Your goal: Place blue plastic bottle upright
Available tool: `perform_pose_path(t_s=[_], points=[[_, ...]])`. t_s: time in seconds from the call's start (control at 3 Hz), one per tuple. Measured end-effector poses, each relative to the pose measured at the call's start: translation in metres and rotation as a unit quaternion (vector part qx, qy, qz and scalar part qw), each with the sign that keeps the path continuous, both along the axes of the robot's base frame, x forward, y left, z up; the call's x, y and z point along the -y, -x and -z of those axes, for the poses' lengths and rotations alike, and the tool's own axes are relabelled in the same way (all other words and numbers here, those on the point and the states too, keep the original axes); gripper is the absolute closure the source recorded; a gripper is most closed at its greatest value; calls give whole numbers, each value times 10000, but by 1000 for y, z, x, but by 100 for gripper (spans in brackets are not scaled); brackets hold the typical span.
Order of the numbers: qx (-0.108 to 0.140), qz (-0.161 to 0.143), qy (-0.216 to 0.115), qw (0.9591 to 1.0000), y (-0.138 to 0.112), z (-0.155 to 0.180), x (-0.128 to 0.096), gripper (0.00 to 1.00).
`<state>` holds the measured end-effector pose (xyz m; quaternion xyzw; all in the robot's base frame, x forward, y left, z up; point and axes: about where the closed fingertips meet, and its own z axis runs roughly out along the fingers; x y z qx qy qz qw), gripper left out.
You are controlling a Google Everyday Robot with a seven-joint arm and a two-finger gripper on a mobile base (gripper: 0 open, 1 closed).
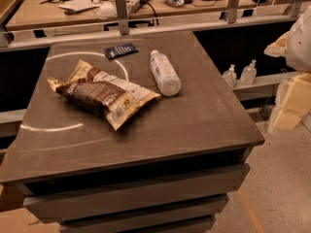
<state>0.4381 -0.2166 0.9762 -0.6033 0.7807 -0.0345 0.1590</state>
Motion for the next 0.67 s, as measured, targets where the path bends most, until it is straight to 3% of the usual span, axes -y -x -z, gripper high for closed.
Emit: perform_pose_path(t_s=[0.33, 0.67], points=[[18, 25, -51, 10000, -3, 0, -1, 0], [203, 334, -702, 9968, -37, -4, -12, 0]])
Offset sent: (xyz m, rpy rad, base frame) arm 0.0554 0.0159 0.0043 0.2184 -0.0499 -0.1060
